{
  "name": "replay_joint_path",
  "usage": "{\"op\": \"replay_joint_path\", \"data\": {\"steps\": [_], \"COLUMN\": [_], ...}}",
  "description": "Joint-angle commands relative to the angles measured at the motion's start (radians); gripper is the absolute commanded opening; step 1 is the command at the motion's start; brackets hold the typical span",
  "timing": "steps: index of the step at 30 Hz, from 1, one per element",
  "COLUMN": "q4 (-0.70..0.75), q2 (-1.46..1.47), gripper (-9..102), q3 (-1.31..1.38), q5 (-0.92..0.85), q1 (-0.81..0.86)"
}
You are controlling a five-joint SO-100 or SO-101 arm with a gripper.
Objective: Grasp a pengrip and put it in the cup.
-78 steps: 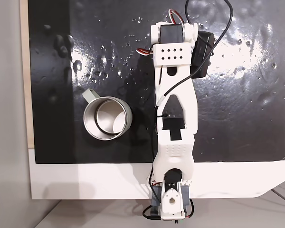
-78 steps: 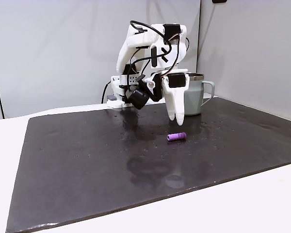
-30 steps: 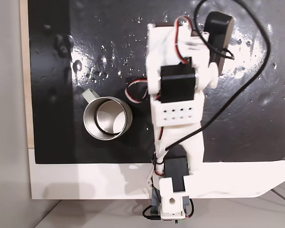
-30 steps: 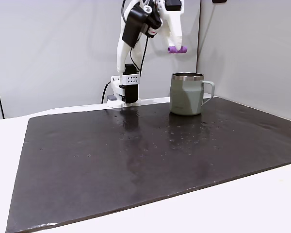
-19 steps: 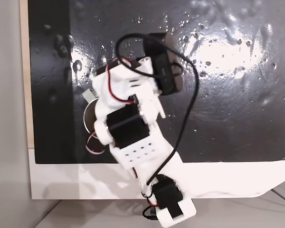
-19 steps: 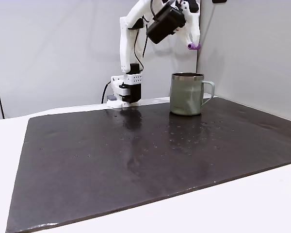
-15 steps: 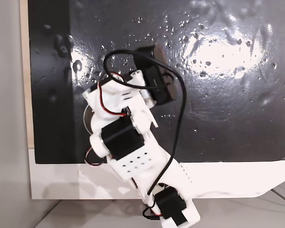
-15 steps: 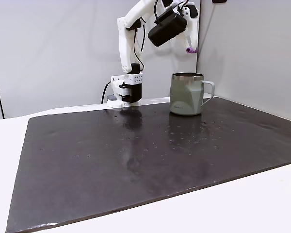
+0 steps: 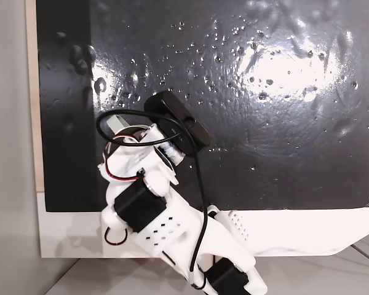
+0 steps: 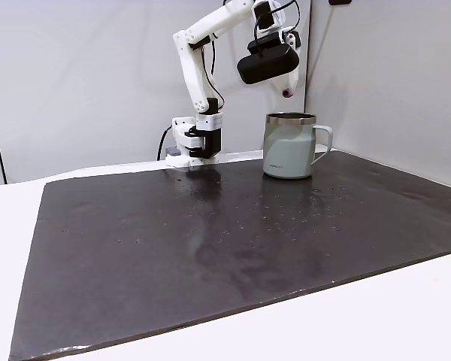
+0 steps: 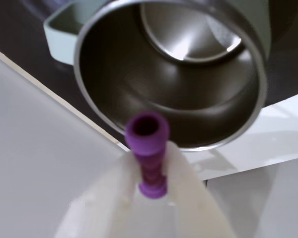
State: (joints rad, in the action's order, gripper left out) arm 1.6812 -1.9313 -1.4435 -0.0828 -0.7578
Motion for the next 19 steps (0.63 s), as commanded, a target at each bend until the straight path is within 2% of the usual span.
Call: {"op": "replay_joint_path", "data": {"steps": [1, 5, 19], "q4": [0.011, 0.011, 0.011], "q2": [-0.051, -0.054, -0.067], "gripper": [18, 24, 24], "q3": [-0.002, 0.000, 0.000], "q5": [-0.012, -0.020, -0.049], "q1": [-0.006, -0.005, 0.043]}}
